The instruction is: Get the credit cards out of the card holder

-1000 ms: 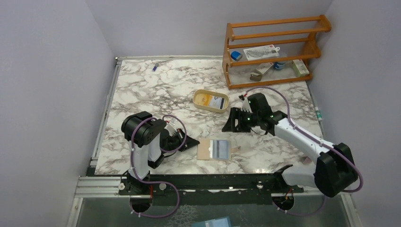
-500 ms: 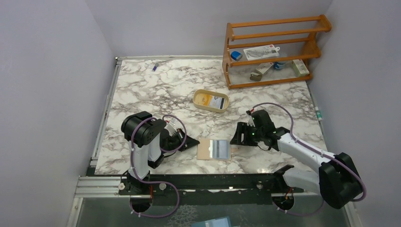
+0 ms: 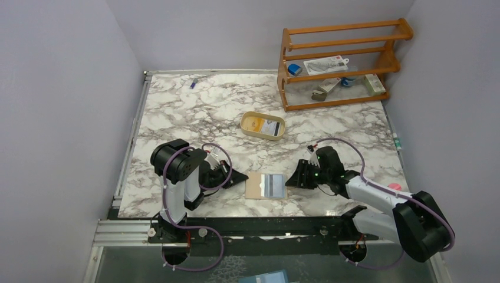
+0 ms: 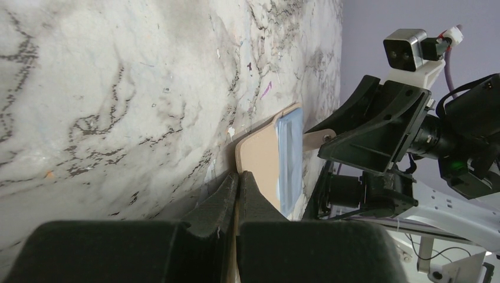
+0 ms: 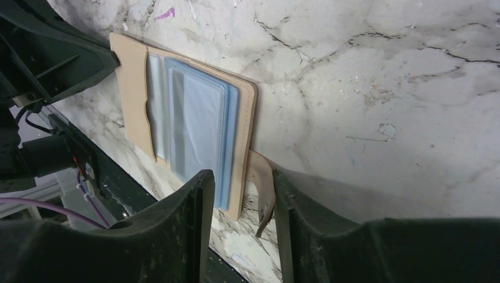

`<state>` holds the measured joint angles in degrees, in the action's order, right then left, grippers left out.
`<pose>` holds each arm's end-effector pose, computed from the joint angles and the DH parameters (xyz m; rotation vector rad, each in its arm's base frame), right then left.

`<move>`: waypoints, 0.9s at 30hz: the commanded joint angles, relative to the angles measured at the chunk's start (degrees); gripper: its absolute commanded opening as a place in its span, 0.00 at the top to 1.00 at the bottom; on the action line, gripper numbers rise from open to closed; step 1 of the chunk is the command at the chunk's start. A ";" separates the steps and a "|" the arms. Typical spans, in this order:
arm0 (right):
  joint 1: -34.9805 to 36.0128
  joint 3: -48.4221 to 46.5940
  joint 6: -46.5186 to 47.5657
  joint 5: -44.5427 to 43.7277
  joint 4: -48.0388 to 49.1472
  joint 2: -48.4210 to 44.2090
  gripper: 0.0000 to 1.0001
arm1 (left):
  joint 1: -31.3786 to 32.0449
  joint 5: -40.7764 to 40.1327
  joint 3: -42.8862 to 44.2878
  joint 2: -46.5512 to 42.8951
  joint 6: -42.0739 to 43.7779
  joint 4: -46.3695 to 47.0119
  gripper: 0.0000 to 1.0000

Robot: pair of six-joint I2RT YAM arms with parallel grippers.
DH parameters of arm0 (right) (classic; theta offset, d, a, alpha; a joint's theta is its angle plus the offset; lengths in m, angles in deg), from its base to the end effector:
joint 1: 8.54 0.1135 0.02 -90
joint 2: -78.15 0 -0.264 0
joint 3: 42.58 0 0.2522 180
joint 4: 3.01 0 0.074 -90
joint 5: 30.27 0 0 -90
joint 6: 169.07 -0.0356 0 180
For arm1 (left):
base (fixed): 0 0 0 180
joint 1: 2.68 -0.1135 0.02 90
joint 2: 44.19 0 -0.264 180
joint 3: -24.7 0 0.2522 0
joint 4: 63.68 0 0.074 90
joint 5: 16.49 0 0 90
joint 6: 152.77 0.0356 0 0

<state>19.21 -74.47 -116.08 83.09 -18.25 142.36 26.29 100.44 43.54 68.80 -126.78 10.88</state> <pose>0.1618 0.1011 0.1376 0.0018 2.5624 0.9770 0.1711 -0.1131 0.0695 -0.3031 2.1754 -1.4653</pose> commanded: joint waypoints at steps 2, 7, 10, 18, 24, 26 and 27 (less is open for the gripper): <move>0.04 2.03 -1.22 2.23 4.33 2.12 0.56 | -0.49 -3.82 -1.21 1.95 2.92 12.92 1.00; 0.05 2.76 -1.39 2.77 5.43 2.44 0.60 | -0.49 -4.00 -1.63 2.77 2.60 14.07 1.00; 0.11 3.54 -1.76 3.14 6.50 2.79 0.62 | -0.49 -4.00 -1.65 3.16 2.57 14.23 1.00; 0.03 8.41 -4.73 6.31 15.51 4.02 0.79 | -0.49 -3.91 -1.48 3.15 2.49 14.20 1.00; 0.08 11.01 -6.06 7.96 22.18 7.48 0.88 | -0.49 -3.91 -1.48 3.25 2.48 14.18 1.00; 0.03 11.62 -6.05 8.17 23.67 8.85 0.96 | -0.49 -3.96 -1.48 3.28 2.48 14.18 1.00; 0.04 11.72 -6.01 8.36 24.10 9.32 0.99 | -0.49 -3.92 -1.52 3.21 2.48 14.19 1.00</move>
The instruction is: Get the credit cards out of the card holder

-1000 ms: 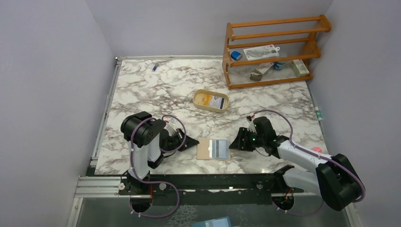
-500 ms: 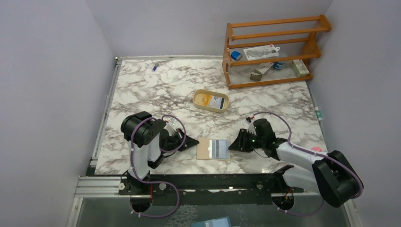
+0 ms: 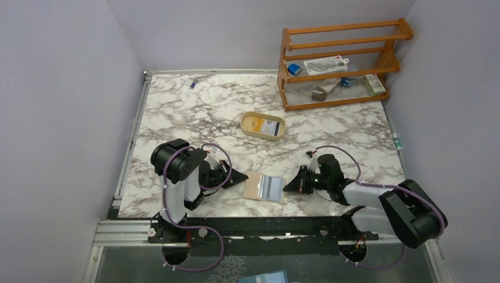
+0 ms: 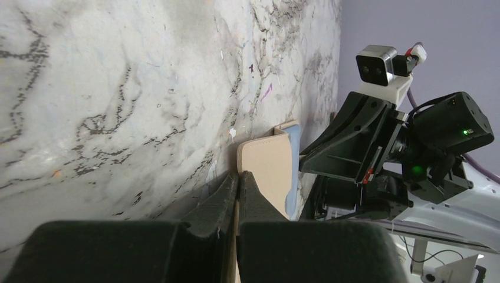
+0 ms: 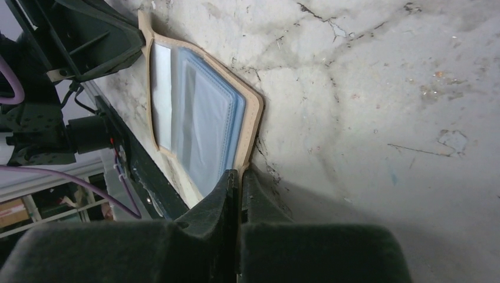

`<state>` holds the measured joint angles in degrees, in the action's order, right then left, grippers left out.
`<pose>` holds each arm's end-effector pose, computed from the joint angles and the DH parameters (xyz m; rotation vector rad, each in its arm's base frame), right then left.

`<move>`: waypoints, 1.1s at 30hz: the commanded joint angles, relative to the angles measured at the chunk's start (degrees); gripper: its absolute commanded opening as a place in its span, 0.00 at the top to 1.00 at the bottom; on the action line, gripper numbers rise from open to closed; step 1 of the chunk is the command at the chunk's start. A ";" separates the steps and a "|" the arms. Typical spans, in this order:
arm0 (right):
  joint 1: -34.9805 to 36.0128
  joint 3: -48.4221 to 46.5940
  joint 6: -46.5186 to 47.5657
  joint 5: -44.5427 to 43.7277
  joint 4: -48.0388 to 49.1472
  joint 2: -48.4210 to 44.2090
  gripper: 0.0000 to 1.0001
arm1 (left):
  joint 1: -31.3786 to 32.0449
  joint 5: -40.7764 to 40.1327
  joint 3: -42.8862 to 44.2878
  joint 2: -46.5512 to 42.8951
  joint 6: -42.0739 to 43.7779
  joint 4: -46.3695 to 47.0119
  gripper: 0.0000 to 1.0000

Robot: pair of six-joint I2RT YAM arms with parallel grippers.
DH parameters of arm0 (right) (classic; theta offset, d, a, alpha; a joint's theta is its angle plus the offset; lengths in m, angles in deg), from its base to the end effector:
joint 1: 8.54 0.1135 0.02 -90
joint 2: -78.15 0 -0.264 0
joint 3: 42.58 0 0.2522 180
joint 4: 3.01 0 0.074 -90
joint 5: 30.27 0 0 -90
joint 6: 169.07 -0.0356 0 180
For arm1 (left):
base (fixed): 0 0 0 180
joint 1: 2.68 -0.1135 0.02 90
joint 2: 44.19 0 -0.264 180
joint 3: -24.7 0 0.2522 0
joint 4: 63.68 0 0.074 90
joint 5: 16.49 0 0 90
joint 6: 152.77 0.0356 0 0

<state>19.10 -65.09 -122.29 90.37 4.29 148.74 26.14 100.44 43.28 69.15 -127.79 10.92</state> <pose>0.1510 0.0996 0.1065 0.0277 2.4862 1.2058 0.1700 -0.1119 0.0681 -0.3311 2.1869 -1.4691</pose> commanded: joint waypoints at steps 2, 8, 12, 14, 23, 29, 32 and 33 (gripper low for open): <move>0.14 2.42 -0.11 1.64 1.94 2.69 0.99 | -0.34 -3.91 -1.30 3.05 3.57 14.15 1.00; 0.18 -3.71 0.22 -4.85 -14.37 -8.10 0.99 | -0.39 -3.12 -0.89 4.40 3.06 14.20 1.00; 0.18 -9.50 1.72 -6.90 -22.77 -13.31 0.99 | -0.77 -2.94 -0.43 4.05 2.80 14.10 0.95; 0.17 -11.45 1.82 -6.75 -24.35 -14.46 0.99 | -0.78 -2.54 0.25 2.88 2.97 13.12 0.83; 0.14 -16.58 2.77 -6.34 -26.95 -14.38 0.99 | 2.10 -9.02 8.06 -26.20 16.44 -30.25 0.43; 0.14 -13.47 2.52 -5.13 -23.11 -11.24 0.99 | 2.82 -11.63 13.70 -31.12 19.58 -43.89 0.42; 0.14 -11.63 2.51 -5.29 -22.04 -10.74 0.99 | 5.65 -12.56 14.94 -28.17 19.05 -43.71 0.49; 0.14 -11.11 2.67 -5.53 -21.99 -10.77 0.99 | 7.47 -13.12 15.58 -27.52 19.05 -43.71 0.51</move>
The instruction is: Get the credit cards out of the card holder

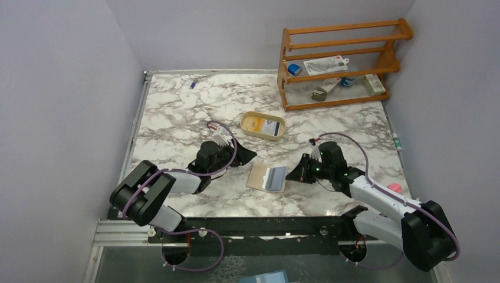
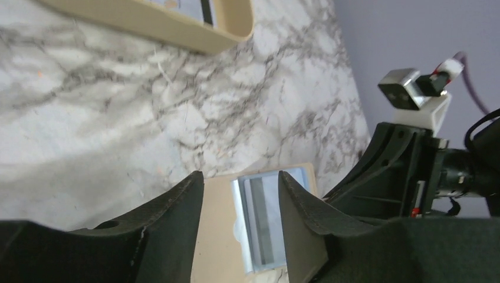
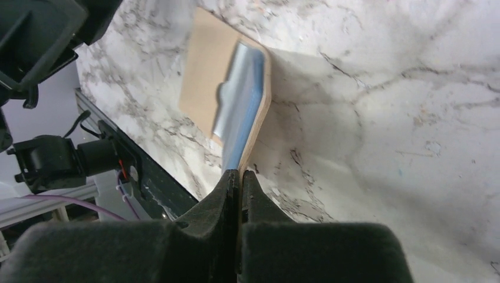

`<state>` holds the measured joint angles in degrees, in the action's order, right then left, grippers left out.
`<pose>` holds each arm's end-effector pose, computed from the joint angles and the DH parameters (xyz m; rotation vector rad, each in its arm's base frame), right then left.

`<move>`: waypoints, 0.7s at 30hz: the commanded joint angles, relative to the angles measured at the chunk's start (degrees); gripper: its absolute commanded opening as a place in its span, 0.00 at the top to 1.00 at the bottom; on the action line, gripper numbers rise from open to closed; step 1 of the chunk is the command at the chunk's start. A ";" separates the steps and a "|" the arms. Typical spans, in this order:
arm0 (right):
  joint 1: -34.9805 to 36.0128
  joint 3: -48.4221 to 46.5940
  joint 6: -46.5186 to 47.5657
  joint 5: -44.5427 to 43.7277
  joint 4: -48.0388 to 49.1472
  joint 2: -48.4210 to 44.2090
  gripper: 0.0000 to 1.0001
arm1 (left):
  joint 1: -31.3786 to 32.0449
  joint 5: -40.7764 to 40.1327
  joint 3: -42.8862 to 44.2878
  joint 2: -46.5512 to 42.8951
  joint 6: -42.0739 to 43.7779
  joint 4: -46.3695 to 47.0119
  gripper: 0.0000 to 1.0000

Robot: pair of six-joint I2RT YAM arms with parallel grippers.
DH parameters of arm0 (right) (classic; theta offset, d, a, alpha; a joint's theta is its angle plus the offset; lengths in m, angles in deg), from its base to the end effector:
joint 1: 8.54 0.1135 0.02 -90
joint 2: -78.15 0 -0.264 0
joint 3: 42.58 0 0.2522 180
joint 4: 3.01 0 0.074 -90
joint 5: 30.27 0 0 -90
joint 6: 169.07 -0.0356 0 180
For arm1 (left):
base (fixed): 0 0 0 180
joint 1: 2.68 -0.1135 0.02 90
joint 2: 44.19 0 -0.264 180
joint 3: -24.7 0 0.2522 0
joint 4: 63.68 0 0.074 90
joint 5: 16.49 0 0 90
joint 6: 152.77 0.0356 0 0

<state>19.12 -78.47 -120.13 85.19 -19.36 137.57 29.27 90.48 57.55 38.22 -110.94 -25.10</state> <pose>0.1686 0.1056 0.1720 0.0286 2.4464 1.0958 0.2107 -0.1436 0.1627 -0.0371 1.9371 -1.2401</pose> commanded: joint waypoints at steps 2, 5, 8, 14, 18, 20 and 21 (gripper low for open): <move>0.11 3.19 0.77 -0.69 1.75 0.15 0.99 | 6.48 -3.83 2.86 4.51 2.12 -7.66 0.52; 0.12 3.79 0.85 -0.86 1.88 -0.14 0.99 | 8.23 -3.96 4.52 5.74 1.85 -7.73 0.55; 0.11 3.65 0.80 -1.19 1.81 -0.31 0.99 | 9.48 -3.35 5.73 5.61 2.10 -7.96 0.57; 0.11 2.09 2.12 -2.24 0.78 0.52 0.99 | 10.15 -0.13 6.28 4.11 -0.57 -10.33 0.61; 0.11 1.39 2.24 -2.27 1.07 1.29 0.99 | 10.70 3.35 5.15 4.39 -3.99 -11.22 0.62; 0.11 1.39 2.29 -2.25 1.50 1.63 0.99 | 11.58 4.12 5.12 4.82 -5.37 -11.85 0.64; 0.11 1.32 2.30 -2.25 1.65 1.90 0.99 | 12.03 4.12 5.09 5.11 -6.16 -12.10 0.65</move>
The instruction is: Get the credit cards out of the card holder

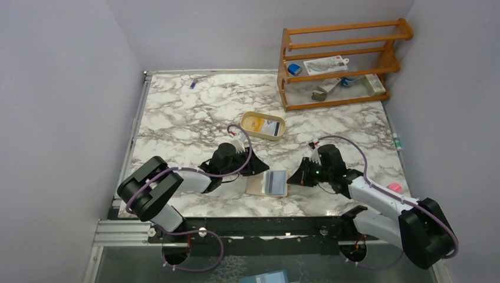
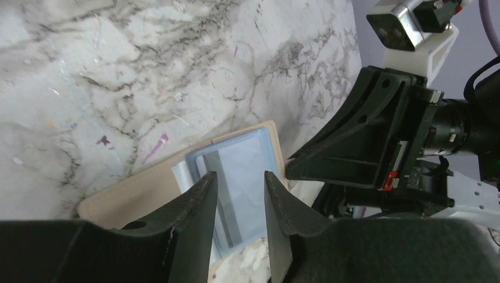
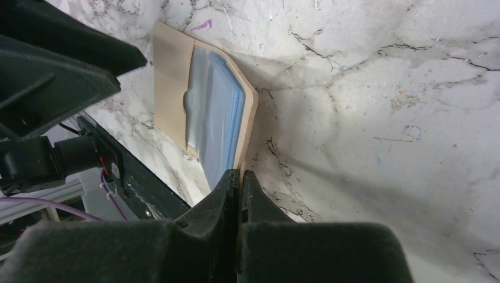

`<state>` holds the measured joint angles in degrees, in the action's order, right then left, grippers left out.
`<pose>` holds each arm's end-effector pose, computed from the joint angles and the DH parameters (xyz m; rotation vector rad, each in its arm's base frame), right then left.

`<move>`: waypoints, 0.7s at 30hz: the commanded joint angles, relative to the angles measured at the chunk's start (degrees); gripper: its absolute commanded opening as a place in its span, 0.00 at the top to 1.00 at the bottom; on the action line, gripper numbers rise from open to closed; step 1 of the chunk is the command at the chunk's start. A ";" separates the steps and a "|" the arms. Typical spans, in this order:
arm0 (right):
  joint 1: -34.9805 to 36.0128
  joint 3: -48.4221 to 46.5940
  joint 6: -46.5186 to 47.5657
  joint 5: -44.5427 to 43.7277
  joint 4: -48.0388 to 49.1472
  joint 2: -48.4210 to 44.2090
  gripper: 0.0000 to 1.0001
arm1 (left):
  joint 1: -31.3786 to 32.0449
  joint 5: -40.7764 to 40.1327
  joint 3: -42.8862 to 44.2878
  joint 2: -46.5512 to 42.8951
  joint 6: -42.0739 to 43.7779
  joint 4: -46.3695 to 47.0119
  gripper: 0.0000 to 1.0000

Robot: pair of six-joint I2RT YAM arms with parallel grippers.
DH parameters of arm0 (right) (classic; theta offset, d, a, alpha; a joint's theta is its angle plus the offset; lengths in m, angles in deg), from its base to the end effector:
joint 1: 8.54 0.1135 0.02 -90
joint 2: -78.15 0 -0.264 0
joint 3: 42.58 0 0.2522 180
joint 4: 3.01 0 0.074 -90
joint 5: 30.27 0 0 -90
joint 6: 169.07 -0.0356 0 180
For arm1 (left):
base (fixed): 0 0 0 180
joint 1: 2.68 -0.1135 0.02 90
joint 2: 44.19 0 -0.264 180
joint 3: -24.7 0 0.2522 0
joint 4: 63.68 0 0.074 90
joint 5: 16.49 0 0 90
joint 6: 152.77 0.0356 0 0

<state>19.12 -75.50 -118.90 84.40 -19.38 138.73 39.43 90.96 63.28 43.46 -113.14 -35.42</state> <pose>0.1615 0.1014 0.1525 0.0345 2.5138 1.0450 0.1971 -0.1925 0.1484 0.0725 2.1729 -1.3065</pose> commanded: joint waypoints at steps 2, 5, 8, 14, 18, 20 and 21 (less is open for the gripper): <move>0.14 -1.80 1.07 -1.40 1.86 1.16 0.99 | 2.62 3.66 -0.56 0.49 -4.88 -2.25 0.65; 0.16 -2.42 1.52 -1.52 1.47 1.57 0.99 | 3.15 3.40 -1.18 1.44 -6.15 -3.11 0.65; 0.11 -3.83 2.72 -2.28 -0.30 1.51 0.99 | 3.16 2.45 -2.16 2.09 -7.12 -3.50 0.67; 0.11 -6.88 5.19 -3.30 -3.00 2.24 0.99 | 3.24 1.04 -3.77 2.55 -7.80 -3.57 0.75; 0.03 -8.66 6.19 -2.01 -3.19 3.13 0.99 | 3.24 0.33 -3.96 5.78 -7.31 -3.45 0.91; 0.03 -9.52 6.53 -0.86 -3.04 3.37 0.99 | 3.24 0.00 -3.61 7.80 -7.17 -2.87 1.00; 0.03 -9.93 6.79 -0.02 -3.07 3.70 0.99 | 3.24 -0.04 -3.33 8.67 -7.17 -2.30 1.00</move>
<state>19.12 -82.86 -114.18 82.91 -21.26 141.68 42.42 92.51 59.65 48.45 -121.03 -38.35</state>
